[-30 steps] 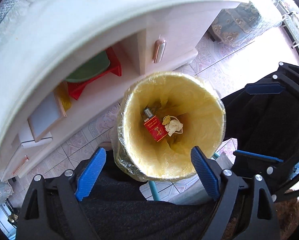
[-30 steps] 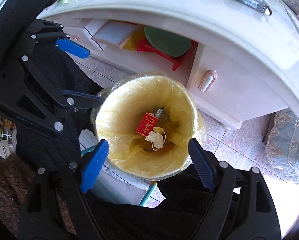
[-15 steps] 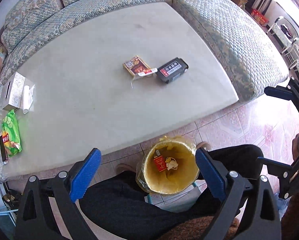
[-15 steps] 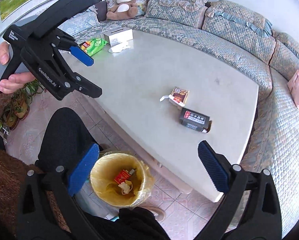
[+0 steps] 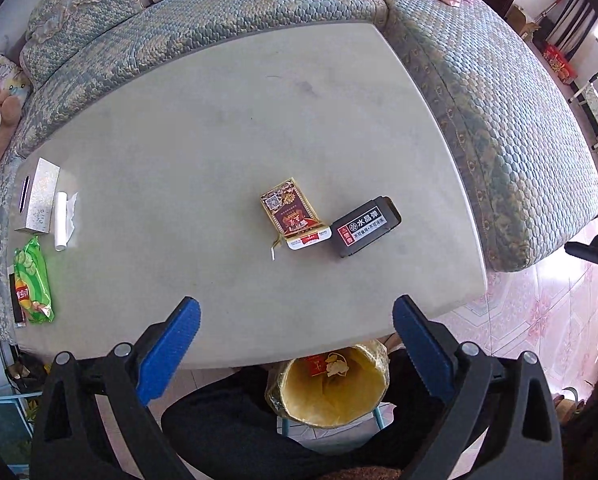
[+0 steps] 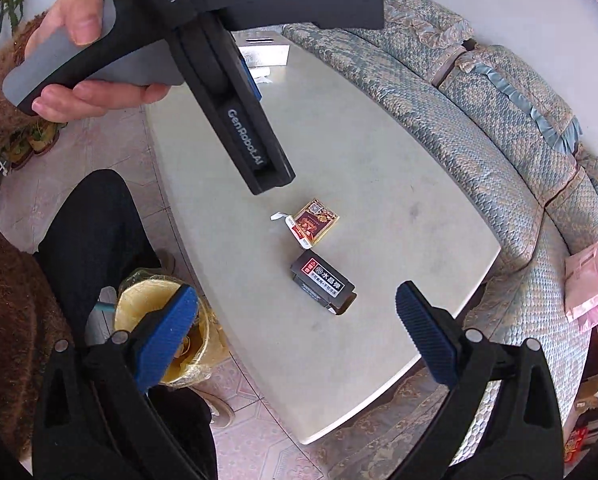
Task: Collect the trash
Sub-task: 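Move both tools back over the table toward the last two items, then grasp the gold playing-card box with the left tool while the right tool grasps the black box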
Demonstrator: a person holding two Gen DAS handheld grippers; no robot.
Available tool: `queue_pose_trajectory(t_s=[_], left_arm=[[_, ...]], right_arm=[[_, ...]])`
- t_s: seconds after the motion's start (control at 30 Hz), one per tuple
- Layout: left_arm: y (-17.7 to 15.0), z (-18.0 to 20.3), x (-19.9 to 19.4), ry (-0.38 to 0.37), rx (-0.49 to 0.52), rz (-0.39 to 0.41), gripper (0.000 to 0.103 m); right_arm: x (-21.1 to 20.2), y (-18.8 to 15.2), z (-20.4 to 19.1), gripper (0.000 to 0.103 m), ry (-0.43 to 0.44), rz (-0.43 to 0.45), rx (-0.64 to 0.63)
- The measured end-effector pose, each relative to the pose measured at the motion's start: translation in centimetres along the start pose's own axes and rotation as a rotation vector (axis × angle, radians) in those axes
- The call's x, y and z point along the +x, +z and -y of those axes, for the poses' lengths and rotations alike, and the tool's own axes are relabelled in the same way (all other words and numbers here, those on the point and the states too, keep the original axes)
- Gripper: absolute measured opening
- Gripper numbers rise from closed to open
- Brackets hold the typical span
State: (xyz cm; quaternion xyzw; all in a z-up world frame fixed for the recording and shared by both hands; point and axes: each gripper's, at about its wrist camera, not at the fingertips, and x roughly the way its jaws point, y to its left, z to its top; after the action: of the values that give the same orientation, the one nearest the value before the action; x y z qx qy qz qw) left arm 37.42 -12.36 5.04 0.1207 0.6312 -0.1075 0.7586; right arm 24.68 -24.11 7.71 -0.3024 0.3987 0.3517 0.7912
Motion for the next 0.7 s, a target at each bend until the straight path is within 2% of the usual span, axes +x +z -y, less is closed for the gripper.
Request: queue_pose_trajectory(t_s=[0.23, 0.43, 0.7], left_arm=[[4.5, 0.5, 5.6, 0.013, -0.026, -0.061, 0.094], [6.6, 0.7, 9.3, 0.041, -0.023, -0.082, 0.094], [8.3, -0.6, 15.3, 0.017, -0.072, -0.156, 0.094]], right_arm=[[2.7, 0.5, 3.4, 0.097, 0.019, -0.026, -0.061], [6.0, 0.7, 5.7, 0.097, 0.05, -0.056, -0.085], [12.0, 0.0, 5.6, 0.097, 0.108, -0.131, -0.128]])
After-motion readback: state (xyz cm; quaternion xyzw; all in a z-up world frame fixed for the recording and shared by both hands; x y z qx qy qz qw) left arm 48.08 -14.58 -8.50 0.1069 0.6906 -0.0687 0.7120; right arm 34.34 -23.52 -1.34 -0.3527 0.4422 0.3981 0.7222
